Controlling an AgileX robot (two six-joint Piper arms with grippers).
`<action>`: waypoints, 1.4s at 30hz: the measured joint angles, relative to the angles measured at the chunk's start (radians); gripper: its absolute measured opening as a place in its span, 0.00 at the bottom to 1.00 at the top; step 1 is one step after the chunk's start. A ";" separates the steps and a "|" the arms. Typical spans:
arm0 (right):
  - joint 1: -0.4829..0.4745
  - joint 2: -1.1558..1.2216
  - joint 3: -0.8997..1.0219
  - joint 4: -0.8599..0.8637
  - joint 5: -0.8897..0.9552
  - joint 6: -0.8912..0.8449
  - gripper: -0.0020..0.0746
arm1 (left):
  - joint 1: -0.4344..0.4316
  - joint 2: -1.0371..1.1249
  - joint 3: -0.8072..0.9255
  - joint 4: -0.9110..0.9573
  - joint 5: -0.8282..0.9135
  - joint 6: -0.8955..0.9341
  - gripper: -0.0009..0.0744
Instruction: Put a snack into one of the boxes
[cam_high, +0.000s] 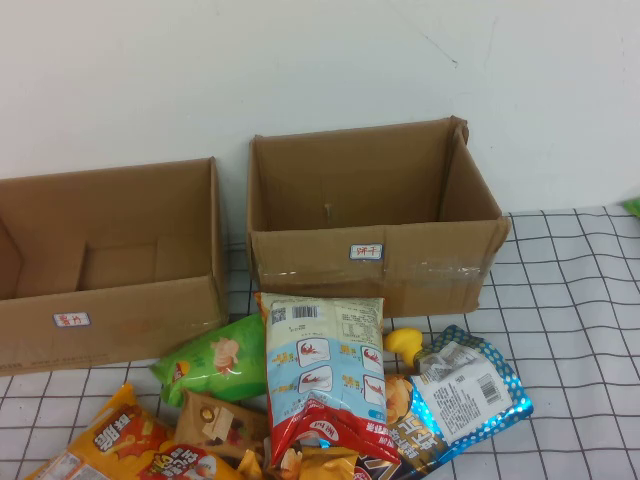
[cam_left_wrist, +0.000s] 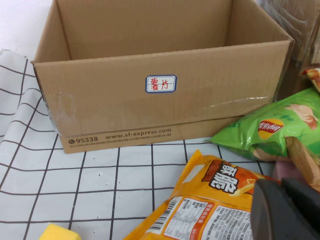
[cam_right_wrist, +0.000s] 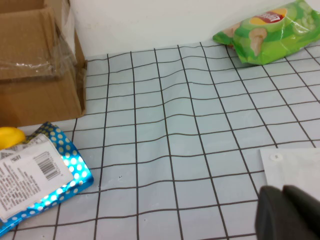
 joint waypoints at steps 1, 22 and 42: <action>0.000 0.000 0.000 0.000 0.000 0.000 0.03 | 0.000 0.000 0.000 0.000 0.000 0.000 0.01; 0.000 0.000 0.000 0.000 0.000 0.000 0.03 | 0.000 0.000 0.000 0.000 0.000 0.000 0.01; 0.000 0.000 0.000 0.005 0.000 -0.019 0.03 | 0.000 0.000 0.000 0.000 0.000 0.000 0.01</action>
